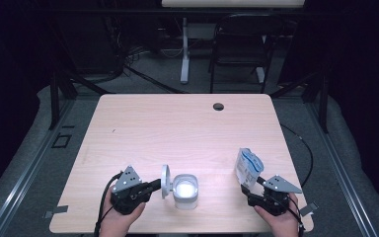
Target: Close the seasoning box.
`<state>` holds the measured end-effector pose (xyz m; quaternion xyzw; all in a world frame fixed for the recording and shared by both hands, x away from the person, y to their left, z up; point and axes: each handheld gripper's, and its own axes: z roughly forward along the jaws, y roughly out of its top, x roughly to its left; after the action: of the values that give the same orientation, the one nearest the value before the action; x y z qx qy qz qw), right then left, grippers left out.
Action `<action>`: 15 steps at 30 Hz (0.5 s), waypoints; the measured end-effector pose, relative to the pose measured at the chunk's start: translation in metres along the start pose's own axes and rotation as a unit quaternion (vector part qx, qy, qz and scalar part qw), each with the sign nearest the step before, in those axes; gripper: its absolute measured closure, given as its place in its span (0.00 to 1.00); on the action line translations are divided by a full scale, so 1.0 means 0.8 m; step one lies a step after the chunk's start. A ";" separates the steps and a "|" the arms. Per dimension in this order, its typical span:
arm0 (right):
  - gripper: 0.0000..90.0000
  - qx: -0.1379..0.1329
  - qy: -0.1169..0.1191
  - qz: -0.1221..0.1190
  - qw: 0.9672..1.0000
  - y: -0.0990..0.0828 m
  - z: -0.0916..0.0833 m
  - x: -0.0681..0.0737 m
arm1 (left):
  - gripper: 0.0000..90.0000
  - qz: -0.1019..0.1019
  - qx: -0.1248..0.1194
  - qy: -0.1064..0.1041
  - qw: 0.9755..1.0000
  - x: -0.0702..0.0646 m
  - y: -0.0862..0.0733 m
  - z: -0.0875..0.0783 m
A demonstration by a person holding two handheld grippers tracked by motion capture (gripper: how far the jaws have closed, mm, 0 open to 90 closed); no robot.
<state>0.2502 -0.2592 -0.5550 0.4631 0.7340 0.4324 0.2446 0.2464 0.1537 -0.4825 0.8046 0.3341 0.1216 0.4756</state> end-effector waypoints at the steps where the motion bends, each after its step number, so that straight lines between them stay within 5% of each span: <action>1: 0.39 0.000 0.000 0.000 1.000 0.000 0.000 0.000 | 1.00 -0.001 0.000 0.000 1.000 -0.001 0.000 0.000; 15: 0.39 -0.004 0.001 0.002 1.000 0.000 -0.001 0.001 | 1.00 0.006 0.001 0.004 1.000 -0.008 0.004 0.007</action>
<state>0.2499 -0.2589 -0.5545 0.4631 0.7316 0.4362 0.2450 0.2459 0.1445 -0.4817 0.8065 0.3314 0.1274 0.4727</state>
